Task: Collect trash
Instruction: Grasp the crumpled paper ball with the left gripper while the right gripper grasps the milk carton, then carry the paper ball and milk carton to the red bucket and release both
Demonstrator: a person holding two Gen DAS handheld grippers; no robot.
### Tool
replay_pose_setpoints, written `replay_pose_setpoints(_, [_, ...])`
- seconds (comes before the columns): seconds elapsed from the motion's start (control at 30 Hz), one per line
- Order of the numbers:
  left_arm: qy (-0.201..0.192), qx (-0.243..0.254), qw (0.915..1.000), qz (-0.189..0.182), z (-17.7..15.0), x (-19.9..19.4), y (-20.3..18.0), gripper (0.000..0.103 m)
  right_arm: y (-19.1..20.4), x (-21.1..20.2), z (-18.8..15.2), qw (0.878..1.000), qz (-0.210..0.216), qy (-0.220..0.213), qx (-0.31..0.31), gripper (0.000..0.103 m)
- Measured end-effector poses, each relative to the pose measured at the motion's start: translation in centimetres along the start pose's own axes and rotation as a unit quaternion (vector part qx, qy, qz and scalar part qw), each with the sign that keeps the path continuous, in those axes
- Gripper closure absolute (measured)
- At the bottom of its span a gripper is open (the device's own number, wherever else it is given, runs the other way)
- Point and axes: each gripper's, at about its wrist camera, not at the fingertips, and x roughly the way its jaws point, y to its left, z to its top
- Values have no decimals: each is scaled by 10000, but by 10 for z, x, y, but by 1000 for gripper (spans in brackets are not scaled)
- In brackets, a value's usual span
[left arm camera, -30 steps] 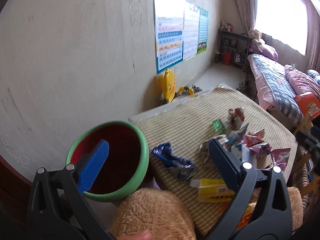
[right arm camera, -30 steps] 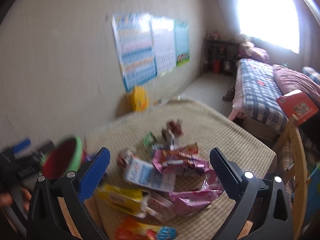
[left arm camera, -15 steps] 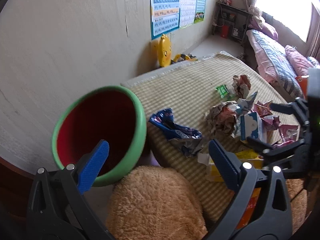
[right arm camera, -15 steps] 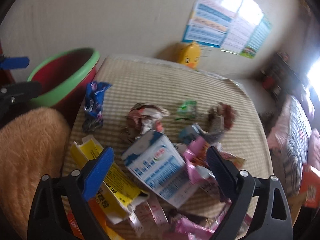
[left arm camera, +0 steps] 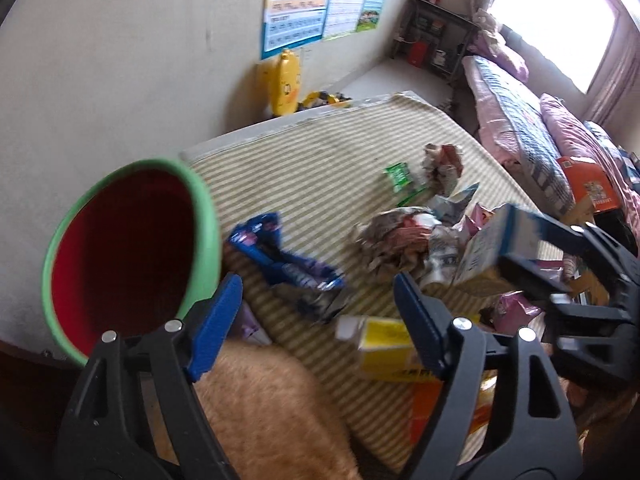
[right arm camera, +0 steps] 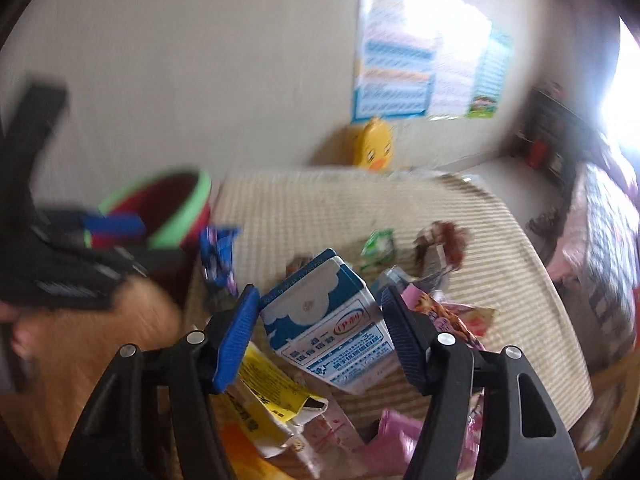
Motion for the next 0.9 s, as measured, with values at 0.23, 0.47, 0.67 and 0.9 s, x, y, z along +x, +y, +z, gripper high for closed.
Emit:
replay_pose_setpoints(0.23, [349,645,9966,-370,19,40,-33,29,-39,-40,-5,9899,22,-549,1307,43])
replay_pose_setpoints(0.47, [649,689,9929,-721,30,74,-55,28,-61,-53,-7,9804,84,-750,1822,43])
replay_pose_setpoints(0.67, [881,758,9904,-746,33,95,-71,53,-63,-55,-14,9777,152,-767,1950,43])
replay_pose_setpoints(0.9, [761,542,9927,-757,28,84,-62,79,-62,-61,-14,9767,85,-849,1971,43])
